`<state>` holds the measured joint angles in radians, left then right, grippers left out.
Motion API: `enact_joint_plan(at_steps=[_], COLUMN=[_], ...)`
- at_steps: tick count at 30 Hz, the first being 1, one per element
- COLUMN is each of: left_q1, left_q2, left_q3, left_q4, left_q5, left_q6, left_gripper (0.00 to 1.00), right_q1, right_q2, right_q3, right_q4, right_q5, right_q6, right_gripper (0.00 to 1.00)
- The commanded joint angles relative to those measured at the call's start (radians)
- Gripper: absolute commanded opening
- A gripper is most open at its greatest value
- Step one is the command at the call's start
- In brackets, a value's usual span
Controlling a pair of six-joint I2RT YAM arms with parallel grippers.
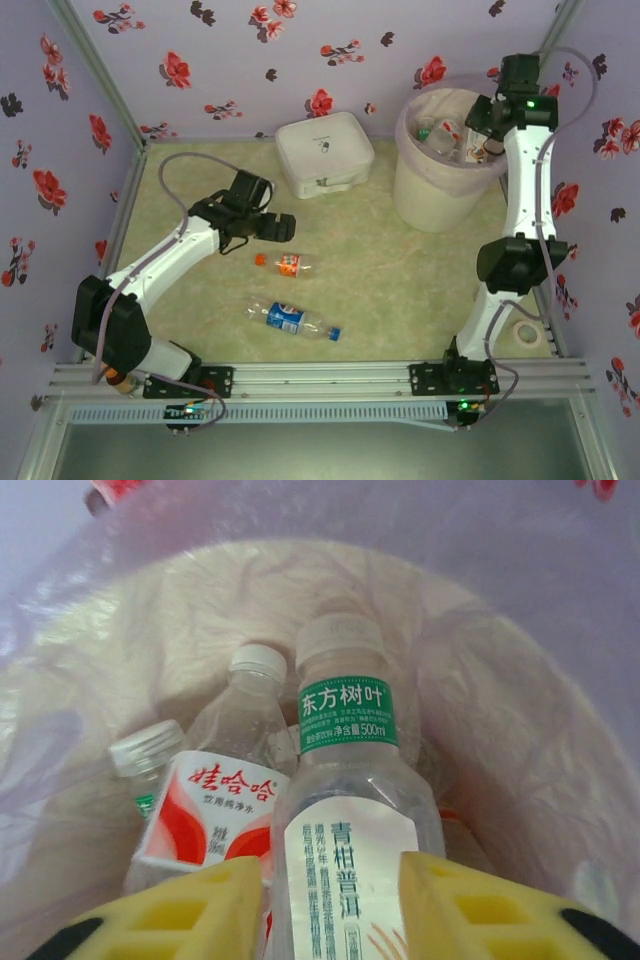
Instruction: Put the plastic bottles in the bin
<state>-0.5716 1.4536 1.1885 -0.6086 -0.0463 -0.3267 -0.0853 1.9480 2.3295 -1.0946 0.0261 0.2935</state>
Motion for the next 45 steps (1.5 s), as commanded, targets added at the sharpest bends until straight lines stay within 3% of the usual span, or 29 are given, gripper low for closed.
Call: enact_joint_plan(at_steps=[1, 5, 10, 13, 16, 23, 28, 32, 45], left_q1=[-0.014, -0.033, -0.046, -0.061, -0.089, -0.176, -0.285, -0.364, -0.405], left_q2=[-0.004, 0.000, 0.022, 0.028, 0.014, -0.099, -0.148, -0.102, 0.144], left_q3=[-0.008, -0.019, -0.011, -0.011, -0.017, -0.046, -0.061, -0.090, -0.093], left_q4=[-0.028, -0.044, -0.110, -0.138, -0.171, -0.324, -0.429, -0.442, -0.449], left_q5=[-0.018, -0.014, -0.014, 0.003, 0.045, 0.119, 0.207, 0.204, 0.087], left_q6=[0.039, 0.087, 0.146, 0.176, 0.214, 0.231, 0.258, 0.277, 0.251], left_gripper=[0.97, 0.97, 0.98, 0.98, 0.99, 1.00, 1.00, 1.00, 1.00], right_q1=[-0.004, -0.004, -0.005, -0.005, -0.005, -0.004, -0.005, -0.005, -0.005], right_q2=[0.042, 0.041, 0.002, -0.019, -0.060, -0.212, -0.294, -0.331, -0.384], right_q3=[-0.049, -0.135, -0.096, -0.011, 0.030, -0.094, -0.207, -0.252, -0.298], right_q4=[0.032, 0.065, 0.066, 0.027, 0.006, 0.032, 0.072, 0.091, 0.077], right_q5=[-0.011, -0.061, -0.044, -0.038, -0.038, -0.099, -0.155, -0.183, -0.186], right_q6=[-0.002, 0.011, 0.007, -0.003, -0.013, -0.018, -0.003, 0.008, -0.013], right_gripper=[0.38, 0.36, 0.36, 0.45, 0.60, 0.76, 0.78, 0.78, 0.78])
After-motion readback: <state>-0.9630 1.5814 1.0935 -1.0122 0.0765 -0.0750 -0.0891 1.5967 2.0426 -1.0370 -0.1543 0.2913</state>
